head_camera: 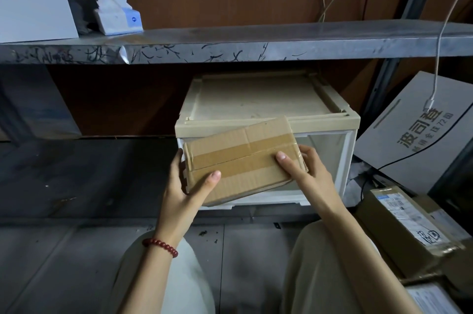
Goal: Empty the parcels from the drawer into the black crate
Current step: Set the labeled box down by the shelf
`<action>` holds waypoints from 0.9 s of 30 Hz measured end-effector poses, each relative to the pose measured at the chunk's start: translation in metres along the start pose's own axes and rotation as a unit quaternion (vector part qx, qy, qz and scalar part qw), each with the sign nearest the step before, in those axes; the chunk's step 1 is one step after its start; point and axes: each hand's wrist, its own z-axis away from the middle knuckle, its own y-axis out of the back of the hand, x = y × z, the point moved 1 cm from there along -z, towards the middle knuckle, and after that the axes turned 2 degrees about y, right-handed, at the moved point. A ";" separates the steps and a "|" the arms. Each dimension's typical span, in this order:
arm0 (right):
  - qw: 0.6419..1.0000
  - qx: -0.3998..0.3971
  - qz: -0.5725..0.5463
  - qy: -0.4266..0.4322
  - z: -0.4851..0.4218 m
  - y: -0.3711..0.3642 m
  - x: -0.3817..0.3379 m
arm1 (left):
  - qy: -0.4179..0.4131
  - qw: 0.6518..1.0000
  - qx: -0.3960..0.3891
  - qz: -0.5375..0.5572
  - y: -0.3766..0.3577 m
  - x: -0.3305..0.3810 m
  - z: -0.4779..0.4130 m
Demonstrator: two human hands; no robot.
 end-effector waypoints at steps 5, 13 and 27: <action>1.000 -0.005 0.010 -0.005 0.001 0.000 -0.001 | 0.018 0.999 -0.011 -0.037 0.008 -0.004 0.000; 0.998 -0.054 0.030 -0.021 0.000 -0.005 0.005 | 0.013 0.999 0.002 -0.048 0.018 -0.006 0.002; 0.983 -0.136 0.113 0.048 -0.008 -0.011 0.019 | 0.060 0.998 0.027 -0.019 0.028 -0.012 0.000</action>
